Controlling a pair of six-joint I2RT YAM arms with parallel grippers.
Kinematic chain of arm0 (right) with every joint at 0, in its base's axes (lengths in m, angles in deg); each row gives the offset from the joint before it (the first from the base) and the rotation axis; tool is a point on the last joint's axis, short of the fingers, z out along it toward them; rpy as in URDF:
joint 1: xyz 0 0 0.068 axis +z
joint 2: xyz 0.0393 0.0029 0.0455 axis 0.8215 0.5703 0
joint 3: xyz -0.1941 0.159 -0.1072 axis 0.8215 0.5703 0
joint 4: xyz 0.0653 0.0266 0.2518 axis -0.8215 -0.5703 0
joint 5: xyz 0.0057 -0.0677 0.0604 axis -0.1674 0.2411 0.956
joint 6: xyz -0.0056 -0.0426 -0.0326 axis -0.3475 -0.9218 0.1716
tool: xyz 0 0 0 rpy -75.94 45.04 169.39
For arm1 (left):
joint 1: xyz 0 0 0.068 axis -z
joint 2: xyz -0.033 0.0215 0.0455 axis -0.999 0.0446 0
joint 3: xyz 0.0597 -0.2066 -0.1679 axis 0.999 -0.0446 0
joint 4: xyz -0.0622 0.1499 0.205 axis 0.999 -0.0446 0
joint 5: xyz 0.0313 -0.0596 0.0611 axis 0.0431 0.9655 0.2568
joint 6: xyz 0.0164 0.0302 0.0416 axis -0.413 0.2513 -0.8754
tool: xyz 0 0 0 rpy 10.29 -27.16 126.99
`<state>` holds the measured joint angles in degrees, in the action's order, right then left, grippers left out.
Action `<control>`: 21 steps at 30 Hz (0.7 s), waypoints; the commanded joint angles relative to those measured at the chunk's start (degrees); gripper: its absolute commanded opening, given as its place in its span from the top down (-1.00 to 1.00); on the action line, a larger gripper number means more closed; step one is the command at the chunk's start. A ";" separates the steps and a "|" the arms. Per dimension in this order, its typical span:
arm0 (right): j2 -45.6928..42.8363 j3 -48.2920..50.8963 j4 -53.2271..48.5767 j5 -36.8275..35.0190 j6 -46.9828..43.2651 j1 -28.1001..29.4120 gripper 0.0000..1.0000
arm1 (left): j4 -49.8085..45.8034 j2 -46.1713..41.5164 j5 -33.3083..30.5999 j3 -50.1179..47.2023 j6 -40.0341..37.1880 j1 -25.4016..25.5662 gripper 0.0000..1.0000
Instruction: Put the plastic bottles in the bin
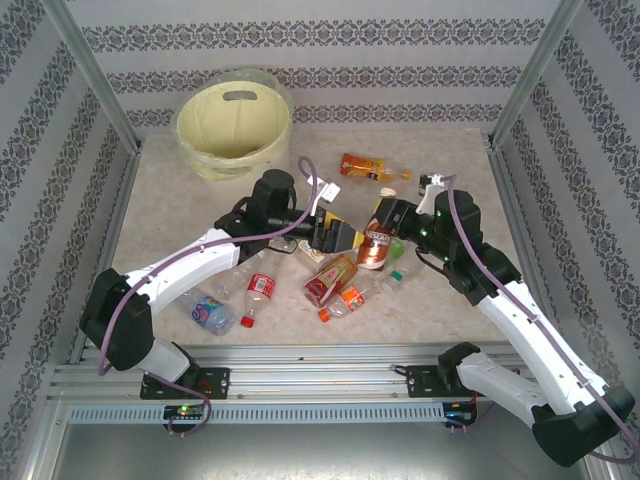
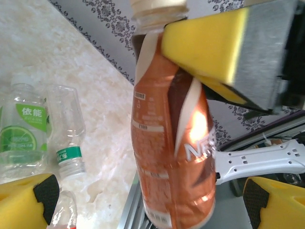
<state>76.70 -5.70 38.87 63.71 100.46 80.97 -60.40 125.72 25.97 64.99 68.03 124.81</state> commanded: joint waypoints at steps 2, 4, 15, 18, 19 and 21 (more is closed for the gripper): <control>1.33 -2.29 8.40 -1.16 3.05 2.13 0.38 | 5.85 0.01 2.87 -0.54 1.52 2.07 -1.00; 1.80 -2.56 9.90 -1.02 3.47 2.63 0.38 | 6.09 0.27 3.32 -0.58 1.69 2.35 -0.99; 2.42 -2.48 12.50 -0.74 4.02 3.77 0.40 | 6.67 0.34 5.03 -0.30 1.62 3.59 -0.49; 2.19 -2.27 12.50 -0.29 4.01 3.79 0.40 | 6.77 0.05 4.88 -0.34 1.44 3.64 -0.31; 2.10 -2.26 12.50 -0.25 4.02 3.88 0.39 | 6.63 -0.03 4.92 -0.28 1.28 3.59 -0.26; 1.92 -2.07 12.39 -0.09 3.87 3.88 0.37 | 6.23 -0.33 4.75 -0.12 0.76 3.59 -0.16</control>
<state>79.11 -6.66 49.12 63.34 104.20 84.00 -56.88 126.05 29.17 64.99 70.29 127.67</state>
